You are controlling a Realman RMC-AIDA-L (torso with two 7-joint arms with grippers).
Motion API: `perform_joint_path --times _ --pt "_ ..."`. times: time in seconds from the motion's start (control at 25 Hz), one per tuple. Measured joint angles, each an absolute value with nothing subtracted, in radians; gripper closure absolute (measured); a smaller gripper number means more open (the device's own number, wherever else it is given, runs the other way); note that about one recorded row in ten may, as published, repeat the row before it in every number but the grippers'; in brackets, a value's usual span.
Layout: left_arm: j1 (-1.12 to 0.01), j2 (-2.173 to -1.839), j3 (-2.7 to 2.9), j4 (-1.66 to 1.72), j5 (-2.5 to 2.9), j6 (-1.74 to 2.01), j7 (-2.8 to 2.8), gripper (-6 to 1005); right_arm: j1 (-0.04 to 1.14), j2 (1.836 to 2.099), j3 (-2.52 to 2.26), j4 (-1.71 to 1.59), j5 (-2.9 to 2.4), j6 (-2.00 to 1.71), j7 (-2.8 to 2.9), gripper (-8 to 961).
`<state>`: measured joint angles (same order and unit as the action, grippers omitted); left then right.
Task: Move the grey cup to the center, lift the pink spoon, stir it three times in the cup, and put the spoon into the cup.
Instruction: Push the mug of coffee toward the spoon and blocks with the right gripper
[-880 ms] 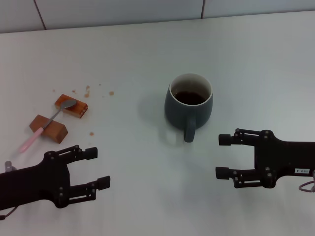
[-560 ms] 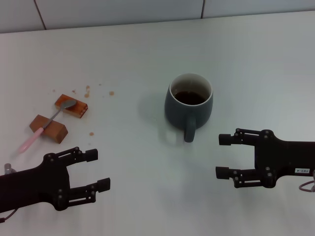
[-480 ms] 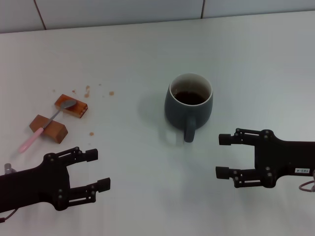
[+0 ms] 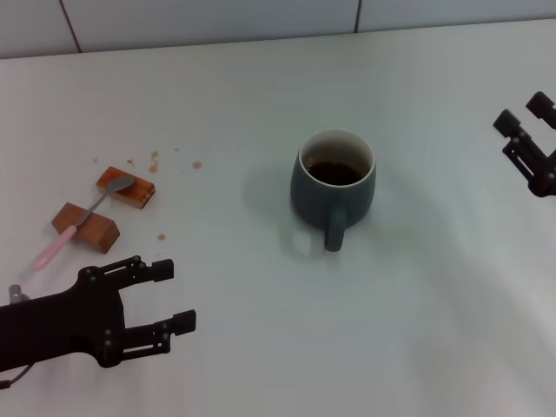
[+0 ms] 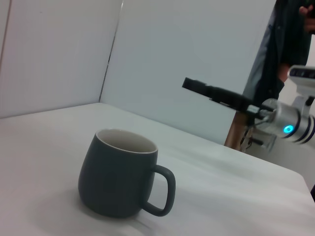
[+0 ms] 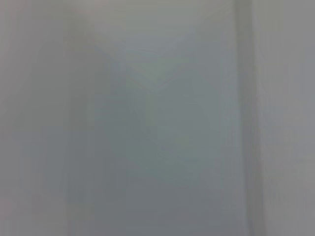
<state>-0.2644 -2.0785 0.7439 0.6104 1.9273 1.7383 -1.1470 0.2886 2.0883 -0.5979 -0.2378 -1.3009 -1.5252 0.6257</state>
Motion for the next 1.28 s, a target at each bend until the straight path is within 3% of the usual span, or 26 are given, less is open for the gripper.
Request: perform_joint_path --times 0.2,0.32,0.72,0.96,1.28 --pt "-0.266 -2.078 0.744 0.610 1.927 1.738 -1.148 204 0.354 2.088 -0.576 -0.068 -1.238 -1.431 0.377 387" --pt "-0.277 -2.079 0.753 0.612 1.927 1.738 -1.151 204 0.413 2.089 -0.537 0.047 -1.236 -1.377 0.226 638" --pt "-0.278 -2.079 0.757 0.617 1.926 1.738 -1.152 205 0.522 2.088 -0.528 0.173 -1.248 -1.273 0.106 861" --pt "-0.279 -2.079 0.756 0.617 1.926 1.738 -1.152 205 0.566 2.089 -0.535 0.207 -1.264 -1.223 0.103 934" --pt "-0.281 -2.079 0.756 0.618 1.927 1.736 -1.152 206 0.617 2.091 -0.523 0.257 -1.301 -1.193 0.101 918"
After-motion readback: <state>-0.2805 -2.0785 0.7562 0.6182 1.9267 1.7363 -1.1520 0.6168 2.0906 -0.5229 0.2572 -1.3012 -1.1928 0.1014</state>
